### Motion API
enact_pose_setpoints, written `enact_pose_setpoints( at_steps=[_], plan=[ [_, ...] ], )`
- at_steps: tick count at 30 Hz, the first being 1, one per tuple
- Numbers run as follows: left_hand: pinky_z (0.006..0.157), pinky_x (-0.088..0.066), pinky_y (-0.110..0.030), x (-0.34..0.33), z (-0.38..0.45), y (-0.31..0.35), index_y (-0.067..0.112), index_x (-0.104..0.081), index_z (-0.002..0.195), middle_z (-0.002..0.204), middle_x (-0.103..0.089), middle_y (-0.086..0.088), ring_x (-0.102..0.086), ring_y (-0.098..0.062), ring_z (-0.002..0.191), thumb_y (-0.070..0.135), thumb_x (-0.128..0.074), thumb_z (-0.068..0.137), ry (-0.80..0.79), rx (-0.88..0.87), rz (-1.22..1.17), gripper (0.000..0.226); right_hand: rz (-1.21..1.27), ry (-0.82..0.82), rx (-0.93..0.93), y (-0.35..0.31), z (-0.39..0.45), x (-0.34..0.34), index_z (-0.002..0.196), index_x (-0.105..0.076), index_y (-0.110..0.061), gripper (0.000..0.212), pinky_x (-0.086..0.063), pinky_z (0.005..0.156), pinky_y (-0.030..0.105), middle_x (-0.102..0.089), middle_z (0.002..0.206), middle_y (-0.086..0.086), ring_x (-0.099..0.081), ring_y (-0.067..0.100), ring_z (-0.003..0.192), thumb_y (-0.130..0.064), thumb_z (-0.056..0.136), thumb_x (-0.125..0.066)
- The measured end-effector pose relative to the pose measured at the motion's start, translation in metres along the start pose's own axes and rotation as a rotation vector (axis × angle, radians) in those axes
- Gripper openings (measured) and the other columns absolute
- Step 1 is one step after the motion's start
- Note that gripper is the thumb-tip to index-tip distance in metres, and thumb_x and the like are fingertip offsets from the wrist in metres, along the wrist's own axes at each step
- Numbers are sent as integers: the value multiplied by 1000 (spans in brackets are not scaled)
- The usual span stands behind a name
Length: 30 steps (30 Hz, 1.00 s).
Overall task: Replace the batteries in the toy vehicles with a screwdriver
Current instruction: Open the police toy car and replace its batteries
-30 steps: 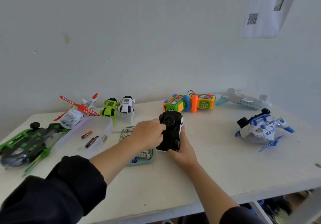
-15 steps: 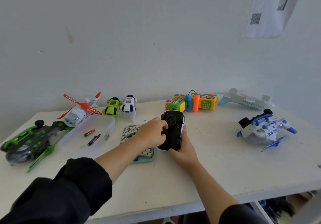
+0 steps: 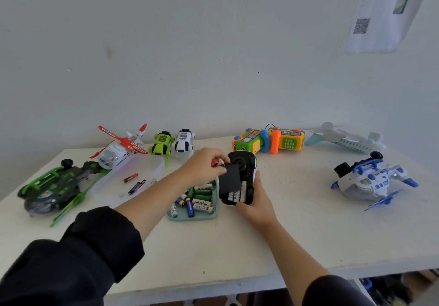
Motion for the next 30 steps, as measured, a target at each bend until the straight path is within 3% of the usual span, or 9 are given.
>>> enact_pose_setpoints(
  at_steps=[4, 9, 12, 14, 17, 21, 23, 26, 30],
  plan=[
    [70, -44, -26, 45, -8, -19, 14, -62, 103, 88, -56, 5, -54, -10, 76, 10, -60, 87, 161, 102, 320, 17, 10, 2, -14, 0, -1, 0, 149, -13, -27, 103, -51, 89, 42, -62, 118, -8, -61, 8, 104, -44, 65, -70],
    [63, -41, -31, 40, -38, -72, 10, -52, 105, 86, -53, -3, -53, -21, 78, 4, -50, 88, -18, 336, 815, 18, 68, 3, -21, -8, -5, 4, 150, -12, -28, 114, -49, 86, 31, -61, 116, -13, -60, 5, 102, -56, 52, -63],
    [69, -42, -32, 31, -52, -93, 13, -52, 111, 103, -60, -6, -59, -26, 95, 5, -44, 91, -86, 372, 973, 23, 63, -5, -14, -10, -7, 5, 151, -7, -25, 116, -41, 76, 18, -58, 111, -16, -58, 3, 99, -52, 52, -62],
    [76, -44, -32, 27, -56, -103, 15, -55, 112, 113, -59, -7, -58, -27, 105, 8, -46, 91, -166, 427, 965, 24, 39, -4, -6, -10, -7, 5, 151, -4, -25, 112, -40, 77, 19, -56, 111, -17, -58, 6, 102, -42, 59, -64],
    [76, -46, -29, 34, -57, -112, 18, -59, 105, 104, -61, -2, -58, -21, 94, 32, -64, 83, -200, 485, 770, 27, 31, -1, -28, -11, -8, 5, 148, 7, -27, 109, -37, 80, 20, -52, 111, -19, -55, 5, 100, -36, 63, -61],
    [76, -47, -28, 47, -51, -123, 24, -59, 110, 106, -59, 0, -56, -18, 97, 59, -59, 79, -183, 508, 709, 46, 22, 37, 4, -11, -6, 6, 135, 6, -49, 99, -38, 73, 10, -48, 113, -32, -55, -3, 100, -13, 80, -68],
    [71, -44, -27, 44, -56, -130, 22, -61, 110, 103, -58, -1, -55, -19, 94, 53, -56, 83, -233, 562, 777, 42, 29, 43, 19, -12, -6, 5, 139, -6, -48, 93, -34, 75, -2, -44, 122, -34, -50, -8, 105, -11, 80, -68],
    [71, -45, -28, 40, -63, -130, 18, -58, 112, 97, -55, -1, -54, -20, 90, 27, -63, 81, -312, 603, 940, 33, 51, 35, -1, -12, -7, 4, 145, -18, -39, 87, -34, 83, 5, -45, 130, -22, -47, -5, 113, -24, 72, -63],
    [77, -49, -31, 44, -62, -128, 17, -56, 108, 91, -55, 0, -57, -21, 91, 41, -77, 72, -426, 682, 848, 48, 76, 36, -8, -9, -7, 6, 145, -22, -38, 86, -32, 82, 1, -45, 129, -25, -48, -6, 114, -9, 79, -67]
  ],
)
Point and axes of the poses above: each hand's wrist, its own z-axis towards the middle knuckle, its own x-axis out of the back of the hand, y = z × x, the point moved 6 cm from there along z, towards the middle knuckle
